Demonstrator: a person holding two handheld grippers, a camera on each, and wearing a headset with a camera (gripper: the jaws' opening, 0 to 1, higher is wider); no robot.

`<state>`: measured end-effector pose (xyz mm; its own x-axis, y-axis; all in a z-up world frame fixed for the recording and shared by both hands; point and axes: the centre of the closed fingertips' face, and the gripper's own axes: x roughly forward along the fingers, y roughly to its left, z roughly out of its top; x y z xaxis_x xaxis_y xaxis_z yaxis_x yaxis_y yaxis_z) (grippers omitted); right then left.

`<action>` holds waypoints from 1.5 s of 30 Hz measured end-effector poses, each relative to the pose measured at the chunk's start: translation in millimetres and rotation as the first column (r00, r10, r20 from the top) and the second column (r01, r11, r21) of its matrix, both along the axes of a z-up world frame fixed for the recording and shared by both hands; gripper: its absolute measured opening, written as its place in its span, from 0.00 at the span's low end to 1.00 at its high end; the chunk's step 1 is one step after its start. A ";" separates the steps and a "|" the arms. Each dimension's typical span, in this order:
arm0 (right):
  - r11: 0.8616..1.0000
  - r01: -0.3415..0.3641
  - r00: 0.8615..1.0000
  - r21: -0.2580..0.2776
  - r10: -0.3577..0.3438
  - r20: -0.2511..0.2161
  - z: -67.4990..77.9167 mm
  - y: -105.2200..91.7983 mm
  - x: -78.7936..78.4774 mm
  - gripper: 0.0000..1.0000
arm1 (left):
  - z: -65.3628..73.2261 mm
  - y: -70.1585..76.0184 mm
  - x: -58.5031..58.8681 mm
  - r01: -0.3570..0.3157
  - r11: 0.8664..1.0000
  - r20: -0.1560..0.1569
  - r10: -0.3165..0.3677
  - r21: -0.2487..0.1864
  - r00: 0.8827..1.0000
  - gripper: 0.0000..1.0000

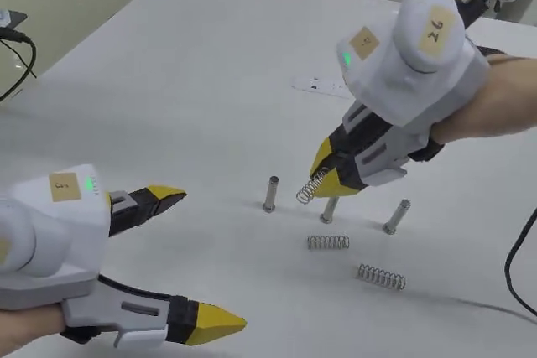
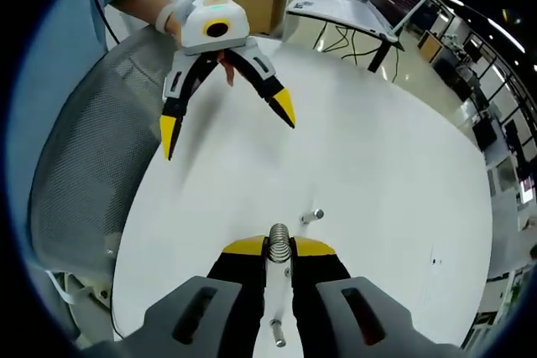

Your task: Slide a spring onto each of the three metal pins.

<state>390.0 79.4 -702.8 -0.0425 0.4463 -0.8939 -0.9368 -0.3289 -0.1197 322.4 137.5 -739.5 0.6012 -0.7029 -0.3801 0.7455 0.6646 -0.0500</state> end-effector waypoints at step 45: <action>0.978 -0.141 0.989 -0.152 0.147 0.027 -26.2 34.3 30.7 0.08 | -1.7 7.7 4.4 -0.023 1.000 0.014 0.023 0.000 1.000 0.92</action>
<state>420.7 113.6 -728.9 -0.0617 0.2996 -0.9521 -0.8740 -0.4769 -0.0934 326.8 145.2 -741.2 0.6225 -0.6884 -0.3721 0.7304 0.6819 -0.0395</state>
